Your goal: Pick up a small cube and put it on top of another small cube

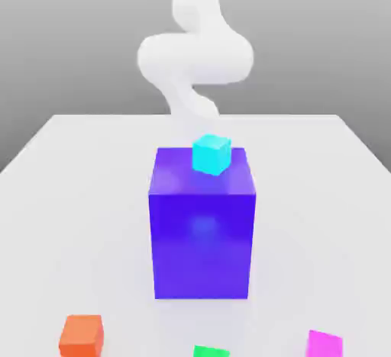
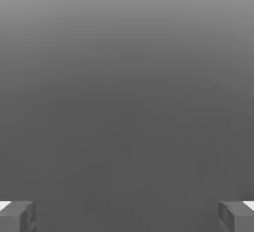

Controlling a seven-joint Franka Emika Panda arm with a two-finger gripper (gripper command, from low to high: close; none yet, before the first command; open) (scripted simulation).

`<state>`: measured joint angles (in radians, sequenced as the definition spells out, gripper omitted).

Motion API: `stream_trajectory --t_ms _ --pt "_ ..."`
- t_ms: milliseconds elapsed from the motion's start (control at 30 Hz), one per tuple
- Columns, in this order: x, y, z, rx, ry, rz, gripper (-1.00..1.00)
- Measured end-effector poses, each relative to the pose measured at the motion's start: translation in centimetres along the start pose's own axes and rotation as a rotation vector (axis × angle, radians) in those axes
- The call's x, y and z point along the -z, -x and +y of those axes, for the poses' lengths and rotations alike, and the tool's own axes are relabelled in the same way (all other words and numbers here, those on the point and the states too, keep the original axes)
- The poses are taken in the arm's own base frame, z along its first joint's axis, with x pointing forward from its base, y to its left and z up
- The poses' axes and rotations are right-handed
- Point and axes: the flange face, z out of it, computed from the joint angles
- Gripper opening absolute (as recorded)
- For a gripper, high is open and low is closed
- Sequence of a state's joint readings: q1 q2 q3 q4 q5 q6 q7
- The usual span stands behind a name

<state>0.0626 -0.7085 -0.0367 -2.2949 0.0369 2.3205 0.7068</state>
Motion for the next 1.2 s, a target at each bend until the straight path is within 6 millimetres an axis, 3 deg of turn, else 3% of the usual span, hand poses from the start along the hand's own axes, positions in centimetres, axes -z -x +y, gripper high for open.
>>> stream_trajectory --t_ms 133,300,500,667,833,1033,1167,1200 --pt "-7.4 0.7 -1.0 0.126 -0.003 -0.146 0.00" --pt "-16.3 3.3 -1.9 0.281 0.001 -0.303 0.00" --pt "-26.2 8.6 -2.2 0.473 0.020 -0.464 0.00" --pt "-33.4 14.6 -1.9 0.657 0.042 -0.579 0.00" --pt "-39.6 19.8 0.3 0.830 0.086 -0.666 0.00" --pt "-45.4 26.1 3.5 1.071 0.151 -0.748 0.00" --pt "-49.7 29.2 6.2 1.117 0.162 -0.759 0.00" --pt "-50.6 29.8 6.8 1.117 0.162 -0.760 -1.00"
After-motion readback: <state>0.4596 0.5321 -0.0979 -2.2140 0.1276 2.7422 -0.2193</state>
